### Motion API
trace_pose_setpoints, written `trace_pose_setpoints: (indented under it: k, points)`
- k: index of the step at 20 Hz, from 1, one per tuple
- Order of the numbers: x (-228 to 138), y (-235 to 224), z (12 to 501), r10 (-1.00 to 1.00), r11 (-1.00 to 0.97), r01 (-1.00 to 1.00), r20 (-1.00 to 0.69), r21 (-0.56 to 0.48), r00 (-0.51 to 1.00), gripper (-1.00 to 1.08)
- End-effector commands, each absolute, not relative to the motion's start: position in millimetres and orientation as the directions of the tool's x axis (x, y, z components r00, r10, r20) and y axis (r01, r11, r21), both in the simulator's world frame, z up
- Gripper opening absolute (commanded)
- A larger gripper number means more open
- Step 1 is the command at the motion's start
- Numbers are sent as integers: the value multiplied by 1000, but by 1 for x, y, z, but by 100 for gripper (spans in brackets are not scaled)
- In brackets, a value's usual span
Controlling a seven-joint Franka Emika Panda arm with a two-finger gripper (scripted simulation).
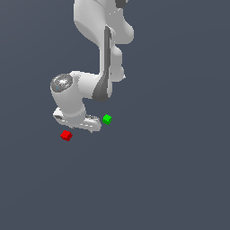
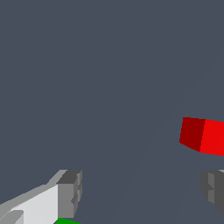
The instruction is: Stack the red cube on top of the green cube.
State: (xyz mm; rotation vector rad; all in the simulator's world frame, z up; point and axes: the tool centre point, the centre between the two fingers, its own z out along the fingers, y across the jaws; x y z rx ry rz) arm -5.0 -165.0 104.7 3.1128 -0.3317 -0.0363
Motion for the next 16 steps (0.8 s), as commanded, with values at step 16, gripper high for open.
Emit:
trace_pose_setpoints:
  k: [16]
  points:
    - [-15, -274, 70, -364, -931, -364, -1, 1, 931, 100]
